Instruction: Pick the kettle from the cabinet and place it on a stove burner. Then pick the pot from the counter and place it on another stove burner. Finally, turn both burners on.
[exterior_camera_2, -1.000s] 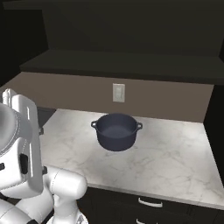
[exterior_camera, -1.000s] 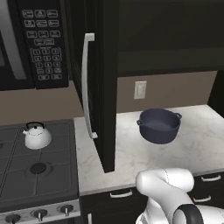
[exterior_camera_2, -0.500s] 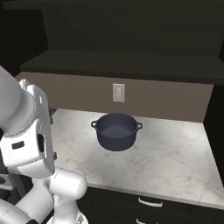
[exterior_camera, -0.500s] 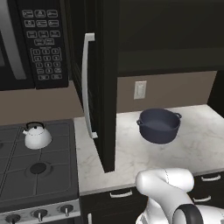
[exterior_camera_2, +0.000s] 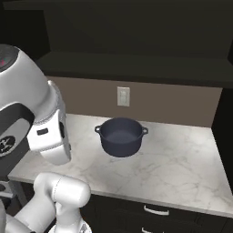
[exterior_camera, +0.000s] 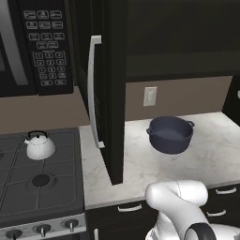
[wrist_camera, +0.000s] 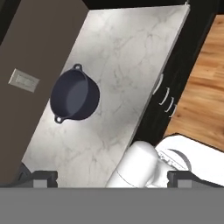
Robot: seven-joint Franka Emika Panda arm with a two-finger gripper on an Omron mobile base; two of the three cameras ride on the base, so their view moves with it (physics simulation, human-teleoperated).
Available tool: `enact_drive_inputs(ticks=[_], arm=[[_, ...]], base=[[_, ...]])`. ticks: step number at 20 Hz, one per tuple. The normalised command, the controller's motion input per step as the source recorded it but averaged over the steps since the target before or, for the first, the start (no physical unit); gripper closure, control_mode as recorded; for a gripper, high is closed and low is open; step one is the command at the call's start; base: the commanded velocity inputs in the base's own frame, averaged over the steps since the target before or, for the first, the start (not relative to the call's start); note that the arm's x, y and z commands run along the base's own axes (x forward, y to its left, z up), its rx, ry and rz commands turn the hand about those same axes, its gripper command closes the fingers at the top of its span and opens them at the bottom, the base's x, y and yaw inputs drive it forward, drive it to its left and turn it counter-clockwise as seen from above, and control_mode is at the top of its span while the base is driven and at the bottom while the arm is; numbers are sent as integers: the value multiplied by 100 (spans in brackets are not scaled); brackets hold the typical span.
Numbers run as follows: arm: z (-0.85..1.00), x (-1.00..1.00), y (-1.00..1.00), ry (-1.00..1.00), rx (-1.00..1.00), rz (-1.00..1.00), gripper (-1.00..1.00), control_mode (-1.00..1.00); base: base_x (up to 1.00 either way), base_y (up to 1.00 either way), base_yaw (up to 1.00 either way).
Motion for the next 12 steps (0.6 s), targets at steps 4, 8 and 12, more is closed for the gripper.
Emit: enact_drive_inputs(ticks=[4, 8, 12], arm=[[-12, 42, 0, 0, 6, 11, -100, -100], [-14, 38, 0, 0, 5, 11, -100, -100], [-12, 35, 0, 0, 2, 11, -100, -100]], base=[[0, 0, 0], [0, 0, 0], [0, 0, 0]])
